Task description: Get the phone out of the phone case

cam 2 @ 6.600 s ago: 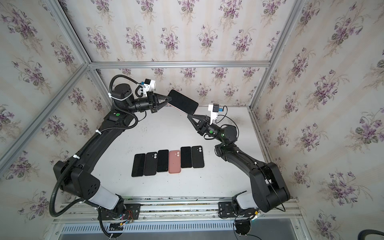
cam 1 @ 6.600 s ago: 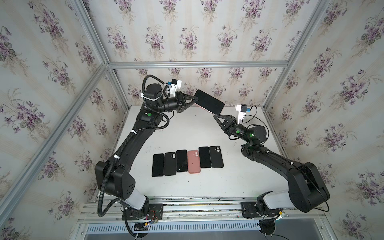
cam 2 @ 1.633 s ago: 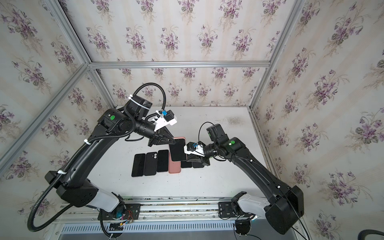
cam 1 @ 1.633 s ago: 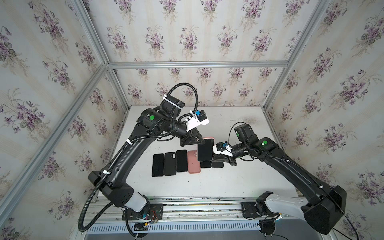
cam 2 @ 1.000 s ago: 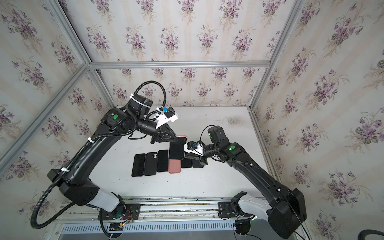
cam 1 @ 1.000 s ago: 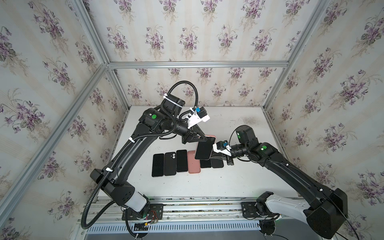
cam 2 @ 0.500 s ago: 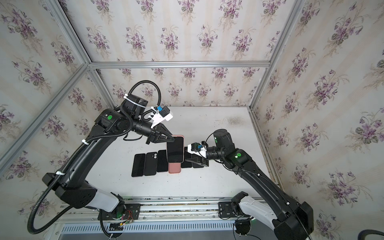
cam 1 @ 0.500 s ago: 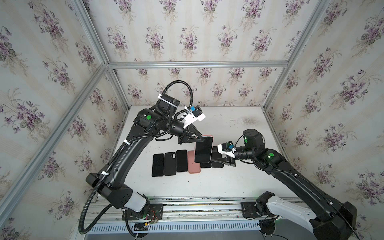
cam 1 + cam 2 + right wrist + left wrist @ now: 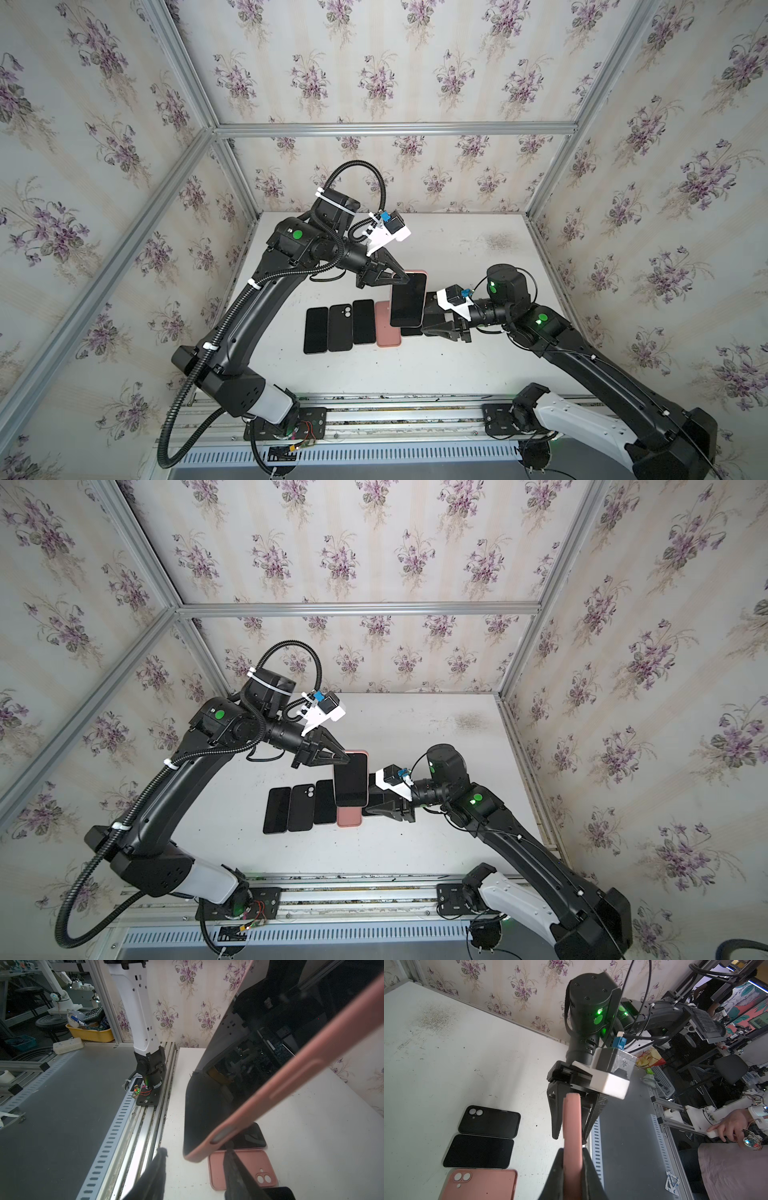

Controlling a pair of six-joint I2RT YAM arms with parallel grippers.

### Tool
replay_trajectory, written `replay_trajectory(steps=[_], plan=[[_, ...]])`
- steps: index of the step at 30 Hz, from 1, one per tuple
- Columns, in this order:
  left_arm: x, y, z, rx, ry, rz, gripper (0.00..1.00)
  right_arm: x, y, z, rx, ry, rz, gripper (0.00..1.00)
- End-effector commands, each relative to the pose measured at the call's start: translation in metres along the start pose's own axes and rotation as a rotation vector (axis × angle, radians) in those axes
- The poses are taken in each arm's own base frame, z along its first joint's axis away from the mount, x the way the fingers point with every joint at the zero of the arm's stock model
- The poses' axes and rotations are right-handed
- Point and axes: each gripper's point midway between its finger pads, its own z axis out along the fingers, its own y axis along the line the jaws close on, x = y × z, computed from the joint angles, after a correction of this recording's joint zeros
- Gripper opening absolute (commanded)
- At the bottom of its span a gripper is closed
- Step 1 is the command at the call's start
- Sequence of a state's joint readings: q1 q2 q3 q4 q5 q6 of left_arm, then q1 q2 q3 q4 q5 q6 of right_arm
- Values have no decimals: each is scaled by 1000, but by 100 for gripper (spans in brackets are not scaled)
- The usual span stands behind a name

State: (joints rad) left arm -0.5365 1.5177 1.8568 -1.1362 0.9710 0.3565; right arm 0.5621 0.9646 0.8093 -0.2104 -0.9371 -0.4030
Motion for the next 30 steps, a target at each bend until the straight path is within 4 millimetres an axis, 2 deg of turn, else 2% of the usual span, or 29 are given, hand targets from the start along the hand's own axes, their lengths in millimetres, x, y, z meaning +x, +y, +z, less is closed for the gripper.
replay_trajectory(steps=[1,4,10,21,30], plan=[[-9,-6,-1,40,-36,25,0,-12,1,2,-21,-46,-6,45],[-10,-6,-1,36,-39,25,0,-9,2,3,-33,-40,4,37],[-12,-7,-2,35,-45,31,0,-4,6,5,-64,-35,18,29],[-18,-3,0,37,-51,31,0,-6,13,7,-134,-43,14,9],[-30,3,4,72,-77,22,0,-16,7,9,-129,-58,-101,2]])
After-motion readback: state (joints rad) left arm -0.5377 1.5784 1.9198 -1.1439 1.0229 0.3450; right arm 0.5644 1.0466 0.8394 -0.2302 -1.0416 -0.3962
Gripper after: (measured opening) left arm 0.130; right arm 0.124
